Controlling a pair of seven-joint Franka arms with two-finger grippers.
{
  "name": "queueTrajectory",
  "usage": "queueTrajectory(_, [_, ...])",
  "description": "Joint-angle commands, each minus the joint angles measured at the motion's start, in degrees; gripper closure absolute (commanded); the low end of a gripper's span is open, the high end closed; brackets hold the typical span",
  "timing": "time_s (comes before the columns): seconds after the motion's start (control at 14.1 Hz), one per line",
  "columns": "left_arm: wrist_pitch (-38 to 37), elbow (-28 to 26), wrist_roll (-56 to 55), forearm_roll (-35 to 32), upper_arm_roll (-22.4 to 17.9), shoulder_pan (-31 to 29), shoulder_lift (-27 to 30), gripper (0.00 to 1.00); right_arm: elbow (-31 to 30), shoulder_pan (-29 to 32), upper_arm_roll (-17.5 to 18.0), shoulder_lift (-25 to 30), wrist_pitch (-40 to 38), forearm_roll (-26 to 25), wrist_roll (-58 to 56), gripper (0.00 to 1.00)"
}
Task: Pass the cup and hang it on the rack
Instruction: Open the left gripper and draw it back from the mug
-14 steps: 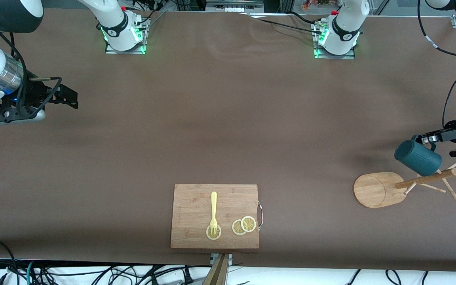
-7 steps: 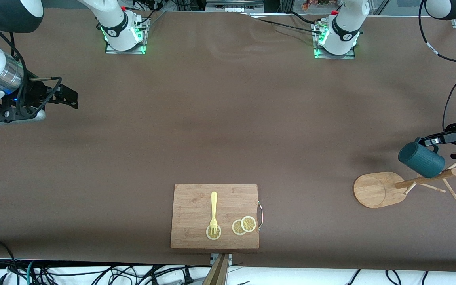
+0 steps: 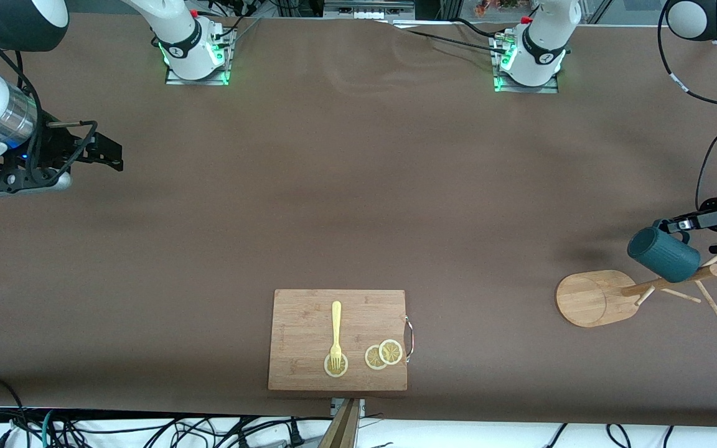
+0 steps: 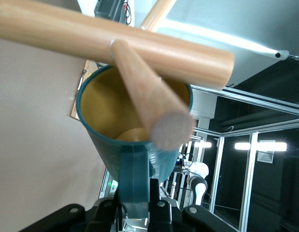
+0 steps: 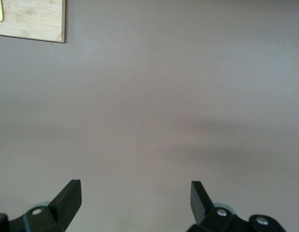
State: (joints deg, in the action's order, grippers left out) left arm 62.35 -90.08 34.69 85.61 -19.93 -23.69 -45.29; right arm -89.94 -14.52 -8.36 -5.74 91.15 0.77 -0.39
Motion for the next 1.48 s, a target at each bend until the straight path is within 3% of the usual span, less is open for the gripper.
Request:
queueTrajectory(0.0, [-2.41,3.94,0.73,1.67,0.25,-1.01,-2.96,0.78,0.29,-0.07,0.19,0.03,0.08,-0.86,-0.66,0.0])
queueTrajectory(0.07, [-2.41,3.94,0.73,1.75,0.33,-1.01,-3.05,0.74,0.29,-0.07,0.19,0.03,0.08,-0.77,-0.66,0.0])
queueTrajectory(0.14, [-2.41,4.03,1.6,1.75,0.33,-1.01,-3.4,0.54,0.29,-0.07,0.19,0.03,0.08,-0.77,-0.66,0.0])
queueTrajectory(0.21, [-2.33,3.94,3.52,1.75,0.33,-1.01,-3.66,0.22,0.29,-0.07,0.28,0.03,0.08,-0.77,-0.66,0.0])
queueTrajectory(0.28, [-2.33,4.03,6.15,1.75,0.33,-1.01,-3.92,0.0,0.29,-0.07,0.19,0.03,0.08,-0.77,-0.66,0.0])
queueTrajectory(0.64, [-3.37,3.94,6.53,0.53,0.16,-0.66,-1.92,0.0,0.29,-0.07,0.19,0.03,0.08,-0.77,-0.66,0.0])
queueTrajectory(0.85, [-3.47,3.77,6.62,-4.56,0.16,-0.31,1.86,0.0,0.29,-0.07,0.19,0.03,0.08,-0.77,-0.66,0.0])
queueTrajectory(1.06, [-3.55,2.89,6.62,-12.28,0.16,-0.04,6.52,0.0,0.29,-0.07,0.19,0.03,0.08,-0.77,-0.66,0.0])
queueTrajectory(1.41, [-3.56,1.3,7.32,-30.82,0.16,2.84,15.74,0.0,0.29,-0.07,0.19,0.03,0.08,-0.77,-0.66,0.0])
